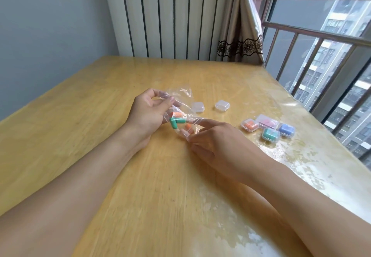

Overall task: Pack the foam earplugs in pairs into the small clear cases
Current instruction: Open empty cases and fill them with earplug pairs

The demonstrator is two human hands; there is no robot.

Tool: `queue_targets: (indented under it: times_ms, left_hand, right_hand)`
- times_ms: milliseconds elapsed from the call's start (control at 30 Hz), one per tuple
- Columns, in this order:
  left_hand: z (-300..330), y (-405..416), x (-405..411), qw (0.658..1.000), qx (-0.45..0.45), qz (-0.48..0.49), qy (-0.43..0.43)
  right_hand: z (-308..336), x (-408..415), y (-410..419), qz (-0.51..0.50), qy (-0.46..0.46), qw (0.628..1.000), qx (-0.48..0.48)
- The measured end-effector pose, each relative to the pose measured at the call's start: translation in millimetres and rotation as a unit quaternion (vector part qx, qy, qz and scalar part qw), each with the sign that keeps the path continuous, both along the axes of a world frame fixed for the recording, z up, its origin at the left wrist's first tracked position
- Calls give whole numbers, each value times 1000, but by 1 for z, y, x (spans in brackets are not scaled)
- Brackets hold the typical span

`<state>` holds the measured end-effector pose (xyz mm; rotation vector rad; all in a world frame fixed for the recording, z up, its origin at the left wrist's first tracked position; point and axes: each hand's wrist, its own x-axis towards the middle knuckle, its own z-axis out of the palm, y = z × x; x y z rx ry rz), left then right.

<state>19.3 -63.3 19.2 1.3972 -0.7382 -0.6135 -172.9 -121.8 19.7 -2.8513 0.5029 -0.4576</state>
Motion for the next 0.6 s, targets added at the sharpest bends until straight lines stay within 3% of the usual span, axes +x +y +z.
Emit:
queue_targets:
  times_ms: [600]
  left_hand:
    - [-5, -1, 9, 1000, 22, -4, -1]
  right_hand:
    - [-7, 4, -6, -16, -76, 997, 29]
